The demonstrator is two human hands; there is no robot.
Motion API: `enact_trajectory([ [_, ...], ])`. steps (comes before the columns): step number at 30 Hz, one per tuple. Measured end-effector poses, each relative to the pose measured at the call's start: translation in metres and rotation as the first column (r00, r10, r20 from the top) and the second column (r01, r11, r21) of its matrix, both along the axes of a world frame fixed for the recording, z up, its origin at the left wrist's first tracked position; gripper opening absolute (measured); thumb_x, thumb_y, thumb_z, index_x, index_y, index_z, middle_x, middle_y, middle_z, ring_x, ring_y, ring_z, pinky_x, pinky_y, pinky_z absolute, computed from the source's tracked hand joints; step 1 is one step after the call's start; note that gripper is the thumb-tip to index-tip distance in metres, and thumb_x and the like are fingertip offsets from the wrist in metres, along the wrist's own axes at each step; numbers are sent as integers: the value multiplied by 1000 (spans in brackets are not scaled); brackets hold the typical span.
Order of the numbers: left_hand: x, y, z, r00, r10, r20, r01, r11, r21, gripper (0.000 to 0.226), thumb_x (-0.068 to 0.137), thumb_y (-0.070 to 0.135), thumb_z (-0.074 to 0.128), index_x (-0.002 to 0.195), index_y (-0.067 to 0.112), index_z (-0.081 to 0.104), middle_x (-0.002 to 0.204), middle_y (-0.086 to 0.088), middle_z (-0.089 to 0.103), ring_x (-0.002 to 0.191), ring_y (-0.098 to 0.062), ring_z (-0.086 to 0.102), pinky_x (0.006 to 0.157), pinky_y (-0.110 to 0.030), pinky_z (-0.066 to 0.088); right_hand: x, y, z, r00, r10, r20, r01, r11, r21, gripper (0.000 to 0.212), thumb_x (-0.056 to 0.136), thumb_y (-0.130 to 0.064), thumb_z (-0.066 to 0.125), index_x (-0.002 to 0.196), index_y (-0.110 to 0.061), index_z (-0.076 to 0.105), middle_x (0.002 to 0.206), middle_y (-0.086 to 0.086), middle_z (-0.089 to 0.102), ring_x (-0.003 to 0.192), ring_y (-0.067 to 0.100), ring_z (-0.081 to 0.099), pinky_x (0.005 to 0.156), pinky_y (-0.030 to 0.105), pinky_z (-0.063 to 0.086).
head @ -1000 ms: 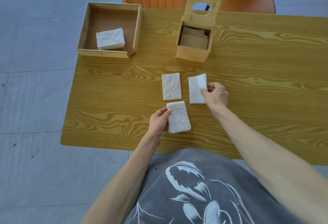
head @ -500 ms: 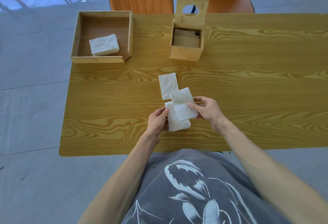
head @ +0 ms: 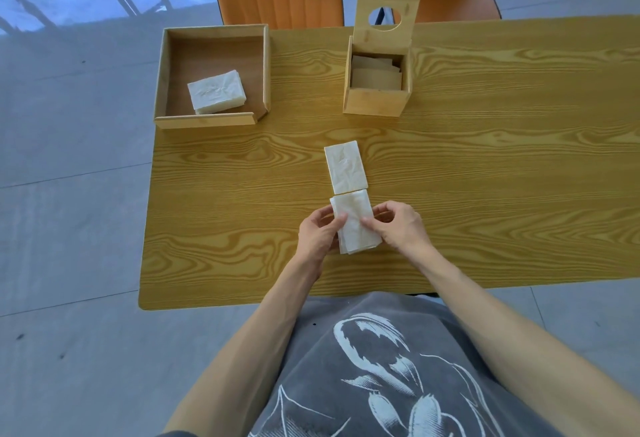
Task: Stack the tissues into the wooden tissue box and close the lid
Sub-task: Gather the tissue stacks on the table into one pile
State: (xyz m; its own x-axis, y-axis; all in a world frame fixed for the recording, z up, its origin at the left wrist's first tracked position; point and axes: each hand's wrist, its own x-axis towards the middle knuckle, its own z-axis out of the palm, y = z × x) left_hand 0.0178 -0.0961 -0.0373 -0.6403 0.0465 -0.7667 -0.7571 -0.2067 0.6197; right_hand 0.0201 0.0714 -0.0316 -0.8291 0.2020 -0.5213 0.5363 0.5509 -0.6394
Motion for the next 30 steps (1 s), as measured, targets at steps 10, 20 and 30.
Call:
enact_trajectory([
  [10, -11, -21, -1, 988, 155, 15, -153, 984, -86, 41, 91, 8, 67, 130, 10, 58, 114, -8, 70, 95, -21, 69, 80, -36, 58, -52, -1, 7, 996, -14, -90, 28, 989, 148, 39, 85, -44, 70, 112, -16, 66, 96, -6, 66, 95, 17, 65, 79, 34, 53],
  [20, -7, -35, 5, 967, 254, 34, -249, 962, -110, 38, 92, 8, 65, 130, 8, 58, 115, -10, 69, 94, -21, 67, 73, -29, 57, -91, -39, 5, 999, -31, 36, 19, 949, 314, 58, 83, -52, 69, 126, -15, 54, 131, 12, 52, 114, 30, 57, 83, 38, 44],
  [30, -1, -44, 1, 958, 280, 62, -272, 956, -113, 37, 93, 11, 64, 130, 10, 58, 116, -10, 70, 98, -23, 68, 76, -33, 58, -96, -46, 1, 998, -61, -32, 67, 965, 252, 36, 83, -32, 72, 113, -17, 61, 115, 3, 64, 103, 21, 59, 75, 33, 44],
])
